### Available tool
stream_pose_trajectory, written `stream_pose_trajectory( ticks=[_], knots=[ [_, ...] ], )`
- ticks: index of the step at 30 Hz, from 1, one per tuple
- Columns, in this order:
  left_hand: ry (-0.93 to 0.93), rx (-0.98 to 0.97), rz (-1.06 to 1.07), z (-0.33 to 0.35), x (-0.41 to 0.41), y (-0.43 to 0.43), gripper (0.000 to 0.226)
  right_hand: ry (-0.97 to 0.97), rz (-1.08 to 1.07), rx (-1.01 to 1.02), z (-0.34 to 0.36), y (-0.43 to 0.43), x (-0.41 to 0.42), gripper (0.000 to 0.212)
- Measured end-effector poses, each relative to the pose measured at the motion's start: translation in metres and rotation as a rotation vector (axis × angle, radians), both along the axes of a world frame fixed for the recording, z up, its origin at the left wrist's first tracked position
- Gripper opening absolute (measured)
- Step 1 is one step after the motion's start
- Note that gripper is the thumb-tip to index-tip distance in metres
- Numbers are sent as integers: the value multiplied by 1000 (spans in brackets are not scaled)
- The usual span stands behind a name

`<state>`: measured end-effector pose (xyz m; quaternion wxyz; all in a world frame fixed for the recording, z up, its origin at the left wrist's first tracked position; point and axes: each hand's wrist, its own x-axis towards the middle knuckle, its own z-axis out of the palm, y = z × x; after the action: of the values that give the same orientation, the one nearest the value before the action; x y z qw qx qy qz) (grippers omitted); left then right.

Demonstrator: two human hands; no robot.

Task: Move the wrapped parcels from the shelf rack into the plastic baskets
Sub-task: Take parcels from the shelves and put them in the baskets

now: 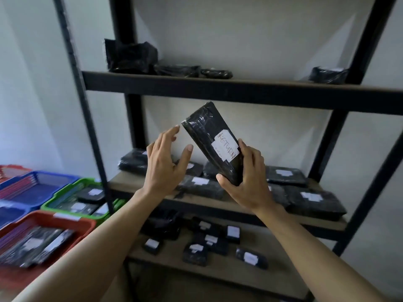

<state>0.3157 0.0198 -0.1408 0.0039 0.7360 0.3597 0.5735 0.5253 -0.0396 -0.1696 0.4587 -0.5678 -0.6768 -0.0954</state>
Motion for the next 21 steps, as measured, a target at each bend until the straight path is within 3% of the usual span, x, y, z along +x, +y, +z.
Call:
stream_pose_trajectory(
  ticks=[4,11,21],
  knots=[
    [109,-98,77,-43,-86,-14,37,55,61,-123,-39,0,-88,95],
    [244,-276,187,-110,-219,-41,28,104,188,-339,-99,-12,-230,77],
    [272,-499,321,-165,-360,-40,22,240,238,-814,-148,17,-361,80]
  ],
)
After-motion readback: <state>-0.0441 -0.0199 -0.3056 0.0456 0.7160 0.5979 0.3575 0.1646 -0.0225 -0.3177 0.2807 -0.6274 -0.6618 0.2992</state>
